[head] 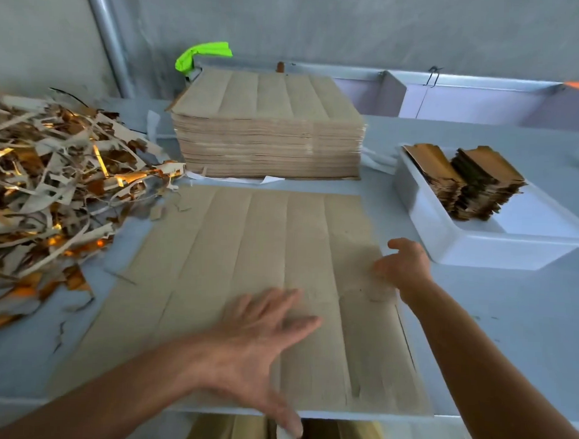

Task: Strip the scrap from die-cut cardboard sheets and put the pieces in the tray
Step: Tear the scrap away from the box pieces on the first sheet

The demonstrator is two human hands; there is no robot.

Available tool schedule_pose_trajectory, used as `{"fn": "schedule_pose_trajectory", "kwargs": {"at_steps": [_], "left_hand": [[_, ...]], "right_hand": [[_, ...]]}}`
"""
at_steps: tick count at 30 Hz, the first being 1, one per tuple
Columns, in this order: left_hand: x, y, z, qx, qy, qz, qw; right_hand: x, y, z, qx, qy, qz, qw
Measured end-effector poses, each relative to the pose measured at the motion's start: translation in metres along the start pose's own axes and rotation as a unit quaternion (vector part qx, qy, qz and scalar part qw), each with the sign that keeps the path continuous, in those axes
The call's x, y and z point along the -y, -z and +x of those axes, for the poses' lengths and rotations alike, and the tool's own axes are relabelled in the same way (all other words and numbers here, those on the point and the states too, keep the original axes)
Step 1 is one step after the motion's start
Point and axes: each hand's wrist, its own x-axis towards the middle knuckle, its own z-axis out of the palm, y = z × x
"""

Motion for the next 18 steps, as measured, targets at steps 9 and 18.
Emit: {"fn": "schedule_pose_trajectory", "kwargs": {"at_steps": [9,18], "left_hand": [[0.017,-0.005,0.027,-0.007,0.003,0.069,0.998],[0.016,-0.002,0.055,-0.015,0.012,0.087,0.996]], "right_hand": [[0.008,0.006,0.016,0.005,-0.028,0.06,0.998],[0.001,0.031,0.003,0.048,-0.037,-0.096,0.994]]}}
